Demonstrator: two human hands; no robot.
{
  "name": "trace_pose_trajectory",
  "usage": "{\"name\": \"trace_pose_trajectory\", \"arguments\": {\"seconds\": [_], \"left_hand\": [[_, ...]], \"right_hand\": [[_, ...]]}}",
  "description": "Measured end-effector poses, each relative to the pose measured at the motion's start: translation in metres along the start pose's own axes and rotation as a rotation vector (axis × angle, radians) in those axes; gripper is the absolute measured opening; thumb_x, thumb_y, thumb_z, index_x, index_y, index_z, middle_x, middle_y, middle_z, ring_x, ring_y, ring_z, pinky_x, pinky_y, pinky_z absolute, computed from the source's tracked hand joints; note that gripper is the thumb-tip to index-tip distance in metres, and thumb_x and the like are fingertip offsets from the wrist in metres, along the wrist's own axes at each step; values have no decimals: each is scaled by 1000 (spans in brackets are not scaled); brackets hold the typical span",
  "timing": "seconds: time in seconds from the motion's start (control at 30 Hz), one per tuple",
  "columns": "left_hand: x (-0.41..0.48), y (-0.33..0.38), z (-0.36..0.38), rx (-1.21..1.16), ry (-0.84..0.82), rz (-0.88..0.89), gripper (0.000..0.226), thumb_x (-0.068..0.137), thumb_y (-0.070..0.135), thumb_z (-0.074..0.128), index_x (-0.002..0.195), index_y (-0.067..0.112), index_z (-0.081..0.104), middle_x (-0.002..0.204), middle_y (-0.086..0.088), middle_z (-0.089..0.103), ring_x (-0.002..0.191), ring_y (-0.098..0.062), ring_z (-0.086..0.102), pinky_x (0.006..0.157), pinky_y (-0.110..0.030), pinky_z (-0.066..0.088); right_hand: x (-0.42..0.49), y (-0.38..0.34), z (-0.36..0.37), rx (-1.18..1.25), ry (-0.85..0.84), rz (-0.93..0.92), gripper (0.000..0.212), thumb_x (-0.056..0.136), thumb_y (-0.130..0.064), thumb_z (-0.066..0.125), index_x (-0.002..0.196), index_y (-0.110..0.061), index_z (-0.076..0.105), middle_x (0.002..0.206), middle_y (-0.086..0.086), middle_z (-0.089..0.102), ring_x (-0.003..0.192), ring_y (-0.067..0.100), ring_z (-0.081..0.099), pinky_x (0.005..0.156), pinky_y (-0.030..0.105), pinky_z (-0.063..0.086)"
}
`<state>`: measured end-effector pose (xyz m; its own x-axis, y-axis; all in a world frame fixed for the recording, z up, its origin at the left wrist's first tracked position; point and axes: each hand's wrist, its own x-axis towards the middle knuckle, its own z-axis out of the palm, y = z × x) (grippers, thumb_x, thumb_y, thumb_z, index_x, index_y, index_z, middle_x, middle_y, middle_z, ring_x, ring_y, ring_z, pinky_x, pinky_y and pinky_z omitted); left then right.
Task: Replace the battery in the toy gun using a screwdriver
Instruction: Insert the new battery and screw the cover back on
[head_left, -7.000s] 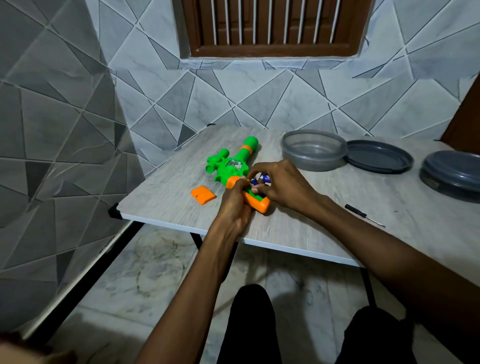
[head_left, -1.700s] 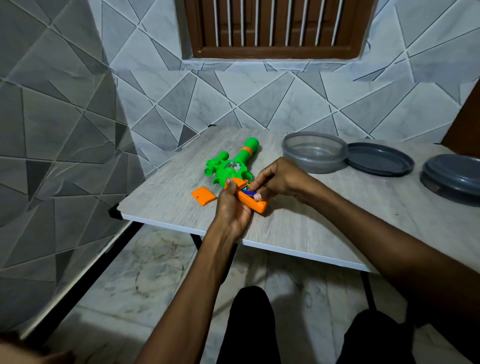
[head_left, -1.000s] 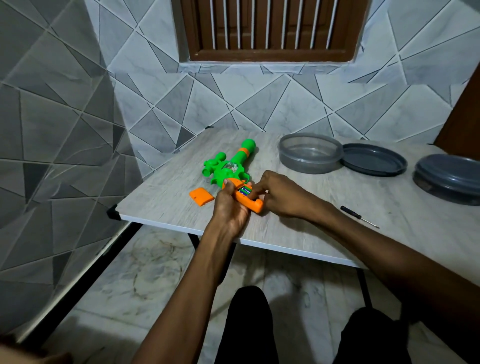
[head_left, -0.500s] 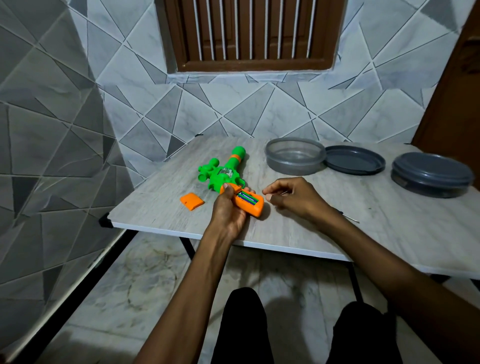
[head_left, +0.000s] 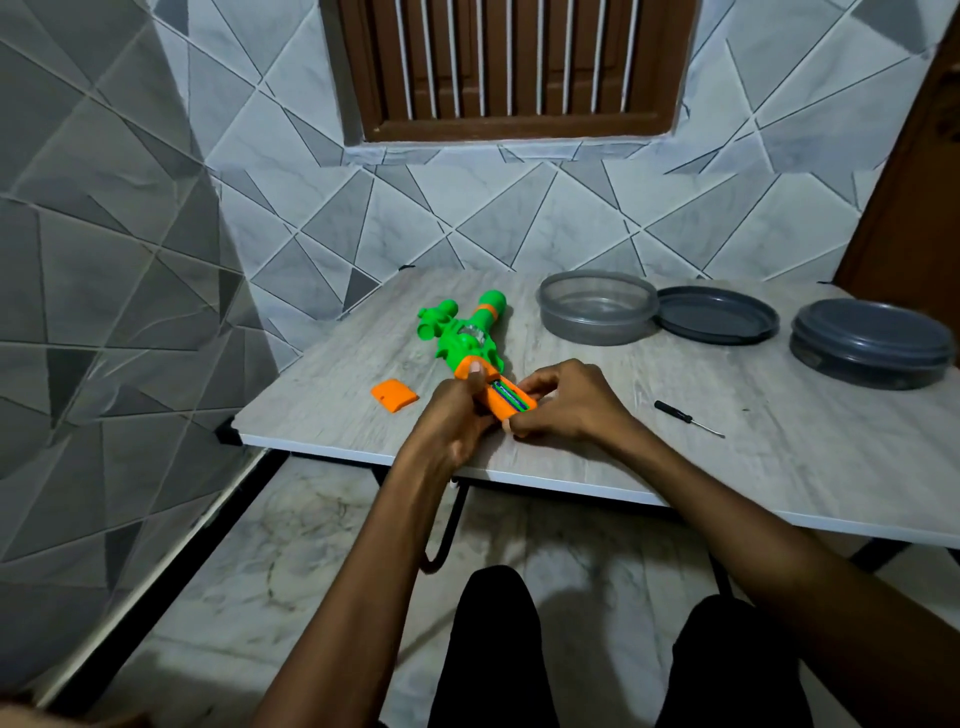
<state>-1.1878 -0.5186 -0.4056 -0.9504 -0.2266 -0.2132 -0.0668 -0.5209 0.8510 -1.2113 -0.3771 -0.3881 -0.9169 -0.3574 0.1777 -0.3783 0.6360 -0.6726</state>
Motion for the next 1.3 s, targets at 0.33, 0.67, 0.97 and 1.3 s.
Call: {"name": "trace_pose_trajectory", "arguments": {"seconds": [0.33,0.67,0.97,1.3], "left_hand": [[13,37,-91,1213,462,582,35,77,29,75,107,14,66,102,-10,67,100,-26,59,87,-36,45],[24,39,-111,1247,445,496,80,63,33,85,127,11,43,113,-8,66,109,-30,58,88,-38,48],[-23,36,-78,982,262,601,39,61,29,89,96,19,74,94,6,72,79,-11,69,79,-28,57],[-24,23,-48,1253,228,635,44,59,44,86,99,29,76,106,2,71,85,-15,67,79,-30,54]], "right_hand": [[5,-22,9,255,15,77,40,56,-17,90,93,-11,77,72,-2,67,42,-11,53,39,7,40],[5,-26,19,238,5,45,42,60,-11,88,100,-5,74,71,0,63,40,-14,50,37,4,35],[9,-18,26,174,55,-16,42,58,-20,88,97,-13,76,70,-6,67,47,-15,54,44,2,37],[10,-13,28,146,77,-51,42,57,-21,89,97,-15,77,69,-6,67,50,-17,55,48,-1,36]]}}
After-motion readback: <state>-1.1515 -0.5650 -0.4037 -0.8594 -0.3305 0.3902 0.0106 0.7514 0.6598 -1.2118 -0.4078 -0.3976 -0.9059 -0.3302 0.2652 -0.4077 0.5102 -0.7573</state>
